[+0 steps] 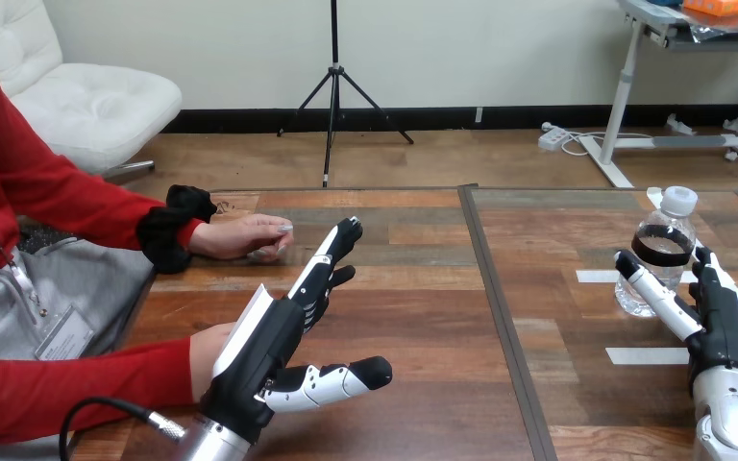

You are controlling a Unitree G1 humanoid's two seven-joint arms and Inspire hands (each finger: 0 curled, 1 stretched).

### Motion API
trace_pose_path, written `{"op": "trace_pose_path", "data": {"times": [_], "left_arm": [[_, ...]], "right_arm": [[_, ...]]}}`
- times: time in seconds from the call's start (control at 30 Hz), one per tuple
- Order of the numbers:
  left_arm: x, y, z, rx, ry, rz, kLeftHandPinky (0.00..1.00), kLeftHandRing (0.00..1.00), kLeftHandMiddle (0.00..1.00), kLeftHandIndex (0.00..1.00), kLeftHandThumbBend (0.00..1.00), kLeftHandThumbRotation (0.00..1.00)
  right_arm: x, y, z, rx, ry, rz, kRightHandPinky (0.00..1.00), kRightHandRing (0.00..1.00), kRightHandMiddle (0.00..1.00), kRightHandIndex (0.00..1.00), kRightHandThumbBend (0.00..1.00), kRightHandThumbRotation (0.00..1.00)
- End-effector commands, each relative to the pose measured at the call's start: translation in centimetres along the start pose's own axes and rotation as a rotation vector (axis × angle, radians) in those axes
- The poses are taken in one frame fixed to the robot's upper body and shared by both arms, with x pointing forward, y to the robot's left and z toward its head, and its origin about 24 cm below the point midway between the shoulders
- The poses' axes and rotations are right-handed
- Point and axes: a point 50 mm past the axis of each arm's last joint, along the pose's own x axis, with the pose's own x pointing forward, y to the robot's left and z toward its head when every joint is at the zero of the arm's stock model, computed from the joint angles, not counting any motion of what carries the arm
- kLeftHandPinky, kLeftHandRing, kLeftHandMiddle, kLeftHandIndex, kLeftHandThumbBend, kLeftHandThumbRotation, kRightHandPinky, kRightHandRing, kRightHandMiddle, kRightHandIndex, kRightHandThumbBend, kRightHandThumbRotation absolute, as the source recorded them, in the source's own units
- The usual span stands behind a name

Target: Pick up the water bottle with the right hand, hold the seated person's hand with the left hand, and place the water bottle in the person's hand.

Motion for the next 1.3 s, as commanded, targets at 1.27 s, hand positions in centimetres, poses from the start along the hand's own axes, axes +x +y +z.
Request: {"op": "trace_pose_path", "data": {"times": [1.27], "left_arm": [[0.09,1.14,1.6,0.026,-0.113,0.049,0.91,1.0,1.0,1.0,1.0,0.61]], "right_arm": [[2.14,1.7,5.1,0.044,-0.093,0.027,1.0,1.0,1.0,1.0,1.0,0.52]]}}
